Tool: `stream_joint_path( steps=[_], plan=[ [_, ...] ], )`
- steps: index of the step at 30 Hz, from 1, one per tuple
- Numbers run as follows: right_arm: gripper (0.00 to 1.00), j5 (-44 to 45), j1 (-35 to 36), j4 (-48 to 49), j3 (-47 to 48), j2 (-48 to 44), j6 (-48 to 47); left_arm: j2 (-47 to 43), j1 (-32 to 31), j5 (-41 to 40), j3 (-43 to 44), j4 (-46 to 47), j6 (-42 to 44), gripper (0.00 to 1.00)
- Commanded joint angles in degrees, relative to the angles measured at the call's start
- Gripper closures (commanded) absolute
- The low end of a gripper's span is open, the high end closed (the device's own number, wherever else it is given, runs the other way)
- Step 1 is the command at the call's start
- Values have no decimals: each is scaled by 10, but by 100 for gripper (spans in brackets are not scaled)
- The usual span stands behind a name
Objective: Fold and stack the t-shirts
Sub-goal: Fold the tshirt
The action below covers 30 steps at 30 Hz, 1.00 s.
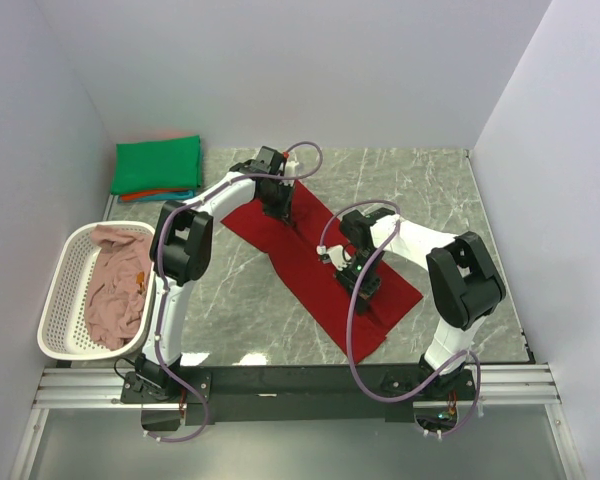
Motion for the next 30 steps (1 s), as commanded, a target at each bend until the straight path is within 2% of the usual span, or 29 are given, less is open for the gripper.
stream_joint_path(
  steps=[1, 13, 24, 27, 28, 30],
  plan=[
    [100, 0, -5, -15, 13, -17, -7, -41, 5, 2, 3, 34, -8, 100],
    [100, 37, -40, 12, -5, 6, -19, -16, 5, -8, 28, 34, -21, 100],
    [100, 83, -71, 33, 24, 41, -22, -12, 6, -17, 13, 40, -29, 99],
    [100, 100, -74, 43, 31, 43, -10, -25, 10, -20, 5, 41, -27, 94],
    [100, 102, -74, 41, 34, 41, -5, -35, 13, -12, 2, 39, -22, 86],
    [96, 99, -74, 20, 49, 35, 0, -48, 23, 0, -6, 29, -15, 76]
  ],
)
